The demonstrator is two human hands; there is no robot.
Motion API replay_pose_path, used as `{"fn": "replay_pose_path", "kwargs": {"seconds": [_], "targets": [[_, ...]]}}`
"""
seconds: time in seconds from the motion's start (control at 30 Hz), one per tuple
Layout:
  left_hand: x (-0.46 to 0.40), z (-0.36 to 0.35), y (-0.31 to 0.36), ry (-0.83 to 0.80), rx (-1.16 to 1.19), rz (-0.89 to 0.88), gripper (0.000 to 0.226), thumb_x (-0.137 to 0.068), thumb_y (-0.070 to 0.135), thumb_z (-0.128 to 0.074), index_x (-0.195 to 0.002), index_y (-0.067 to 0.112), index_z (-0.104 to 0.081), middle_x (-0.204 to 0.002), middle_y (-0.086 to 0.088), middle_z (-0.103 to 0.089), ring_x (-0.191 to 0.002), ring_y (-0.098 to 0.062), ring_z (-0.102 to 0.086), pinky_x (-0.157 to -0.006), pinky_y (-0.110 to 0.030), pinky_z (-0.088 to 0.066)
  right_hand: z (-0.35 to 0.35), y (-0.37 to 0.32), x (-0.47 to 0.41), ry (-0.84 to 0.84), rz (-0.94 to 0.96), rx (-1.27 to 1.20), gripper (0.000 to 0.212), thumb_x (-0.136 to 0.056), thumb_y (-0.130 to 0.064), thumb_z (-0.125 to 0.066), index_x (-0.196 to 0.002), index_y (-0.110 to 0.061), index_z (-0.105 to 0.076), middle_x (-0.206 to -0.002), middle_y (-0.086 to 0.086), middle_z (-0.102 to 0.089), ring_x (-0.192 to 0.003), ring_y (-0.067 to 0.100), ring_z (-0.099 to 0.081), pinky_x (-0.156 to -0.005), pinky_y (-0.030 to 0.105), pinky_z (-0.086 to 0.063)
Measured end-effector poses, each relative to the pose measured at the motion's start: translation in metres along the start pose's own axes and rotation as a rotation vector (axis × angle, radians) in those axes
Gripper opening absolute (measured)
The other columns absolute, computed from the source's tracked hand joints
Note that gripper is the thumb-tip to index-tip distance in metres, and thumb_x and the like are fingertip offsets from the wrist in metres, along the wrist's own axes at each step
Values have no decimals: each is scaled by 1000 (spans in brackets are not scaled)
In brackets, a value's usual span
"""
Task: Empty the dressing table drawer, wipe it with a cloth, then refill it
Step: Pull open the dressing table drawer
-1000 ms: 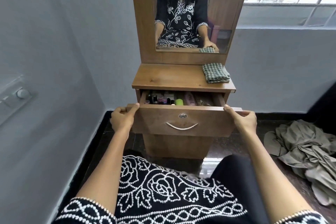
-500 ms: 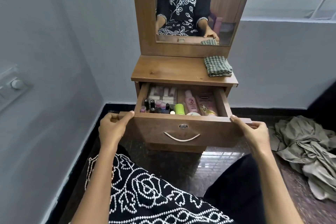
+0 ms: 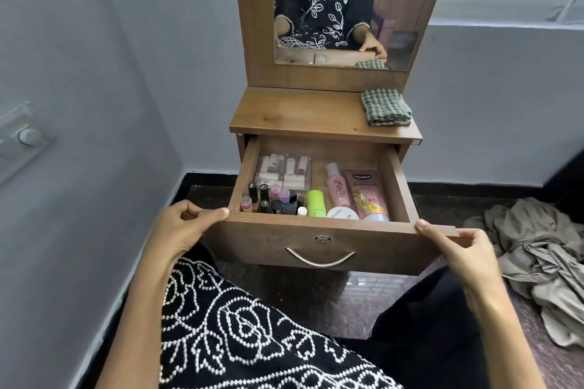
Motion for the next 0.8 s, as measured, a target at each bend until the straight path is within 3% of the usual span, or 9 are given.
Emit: {"fn": "replay_pose_path", "kwargs": {"seconds": [0.07,0.17,0.33,0.43,0.57,0.7,0.8], "targets": [[2,1,-1,-14,-14,13,72,-30,61,-83,-74,7,-64,-67,-3,-62,-70,-21,-59,-84,-47,-52,1,3,2,-16,-10,-7,57,-63,-38,-85,-104,-16,-52,-99,4,-64,-93,18,-62,-81,31,-46],[6,1,-2,-28,14,20,50,-51,44,-86,-73,6,-62,-69,-6,-63,-70,-22,-60,-87,-49,-52,2,3,5,-42,4,7,51,-63,-40,-84,-102,-19,-58,-100,7,-65,-95,21,-63,-82,32,-46],[14,2,-2,-60,15,13,39,-59,34,-82,-73,4,-62,-77,-11,-65,-73,-23,-61,-86,-45,-52,8,5,12,-32,19,-1,41,-67,-31,-83,-96,-13,-60,-94,6,-65,-80,13,-59,-73,27,-44],[23,6,-1,-78,-14,24,53,-46,45,-82,-74,4,-63,-78,-12,-68,-75,-26,-64,-89,-47,-51,11,8,14,-31,14,7,41,-64,-33,-84,-92,-14,-60,-95,6,-66,-86,17,-61,-75,25,-47],[32,11,-1,-96,-102,38,76,-24,65,-78,-71,7,-67,-78,-10,-70,-84,-31,-66,-89,-49,-51,15,12,17,-26,-12,2,41,-61,-34,-84,-87,-13,-60,-95,7,-66,-83,15,-60,-54,1,-43],[36,15,0,-93,-142,32,76,-22,70,-71,-71,12,-70,-78,-6,-70,-82,-27,-65,-91,-50,-49,18,12,23,-27,-16,-10,46,-59,-37,-83,-92,-13,-62,-96,8,-67,-86,20,-62,-53,4,-44],[39,15,3,-107,-152,34,74,-24,69,-73,-70,11,-69,-77,-7,-70,-81,-27,-65,-90,-48,-50,17,9,27,-41,-18,-11,48,-60,-37,-81,-94,-12,-61,-92,9,-67,-77,22,-62,-49,8,-45]]}}
Point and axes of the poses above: each hand's wrist, its own x-axis away from the middle knuckle, its own z-axis out of the back of the hand, y = z × x, the point moved 6 cm from there along -x, towards the middle knuckle
